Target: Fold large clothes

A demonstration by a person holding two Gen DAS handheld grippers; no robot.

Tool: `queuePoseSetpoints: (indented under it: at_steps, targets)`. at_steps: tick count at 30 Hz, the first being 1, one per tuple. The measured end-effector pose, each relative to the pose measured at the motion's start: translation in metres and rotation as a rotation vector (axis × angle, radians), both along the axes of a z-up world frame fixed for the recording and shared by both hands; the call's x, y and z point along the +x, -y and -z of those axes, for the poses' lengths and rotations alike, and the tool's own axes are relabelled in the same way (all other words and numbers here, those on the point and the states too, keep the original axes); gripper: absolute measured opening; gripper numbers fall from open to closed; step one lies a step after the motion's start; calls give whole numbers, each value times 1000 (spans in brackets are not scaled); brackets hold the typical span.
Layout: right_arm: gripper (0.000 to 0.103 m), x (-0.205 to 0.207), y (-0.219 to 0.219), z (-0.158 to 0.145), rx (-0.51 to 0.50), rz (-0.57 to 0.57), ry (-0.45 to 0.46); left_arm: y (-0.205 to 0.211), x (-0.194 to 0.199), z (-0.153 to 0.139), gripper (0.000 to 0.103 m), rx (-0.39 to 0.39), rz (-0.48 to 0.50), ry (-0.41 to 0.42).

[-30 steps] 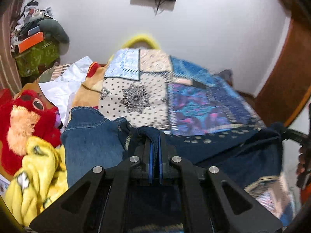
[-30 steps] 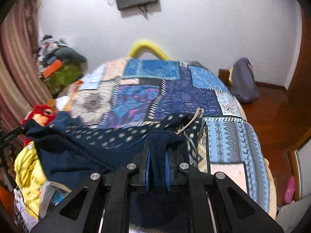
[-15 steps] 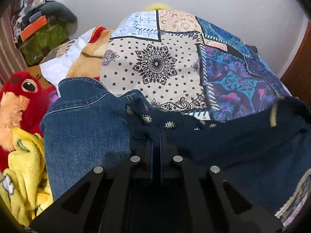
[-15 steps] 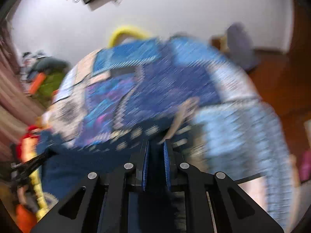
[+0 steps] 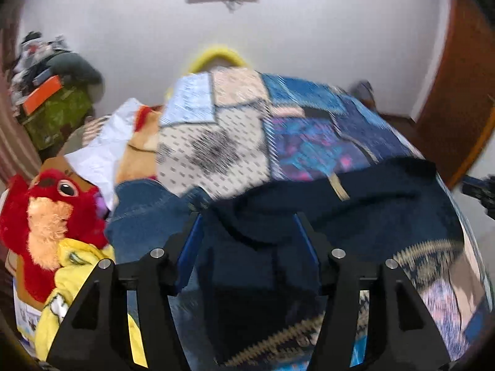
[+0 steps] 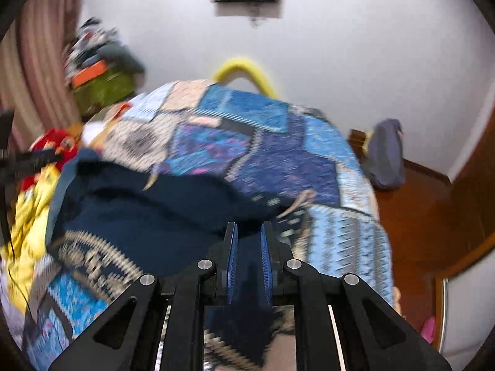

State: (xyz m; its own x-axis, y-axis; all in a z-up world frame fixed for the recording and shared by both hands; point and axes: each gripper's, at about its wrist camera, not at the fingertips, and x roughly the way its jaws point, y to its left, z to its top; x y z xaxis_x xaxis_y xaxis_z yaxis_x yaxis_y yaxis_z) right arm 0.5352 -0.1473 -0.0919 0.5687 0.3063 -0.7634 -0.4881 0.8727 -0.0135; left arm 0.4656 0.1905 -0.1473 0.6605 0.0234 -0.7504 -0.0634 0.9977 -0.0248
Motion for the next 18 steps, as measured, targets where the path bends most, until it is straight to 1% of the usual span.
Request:
queuePoseSetpoints:
  at_steps: [2,4,5,8,10,12,13,15,18]
  targets:
    - [10,-8,-19,14,-13,-43,-18,14,-2,15,60,13,42,-37]
    - [10,-11,-35,32,-16,-62,-43,27,-1,34,60,10,81,-71]
    - [10,-9,-40,40,-9,-61,-60,35,3,49,60,5,95,-94]
    - [10,5,-60,78,13,-21,-161,48,21,80,60,0,76,-143]
    - [10,15,-69,92,18,8,-171,52,35,90,60,-6,64,-138]
    - [10,30,-74,96,26,27,-168,50,50,91,60,-3,35,-113]
    - [10,41,-75,95,35,36,-169,47,62,89,60,14,16,-102]
    - [10,61,-77,92,34,60,-165,40,78,86,60,32,-2,-99]
    - [10,92,-75,87,18,110,-179,21,96,77,60,67,-70,-97]
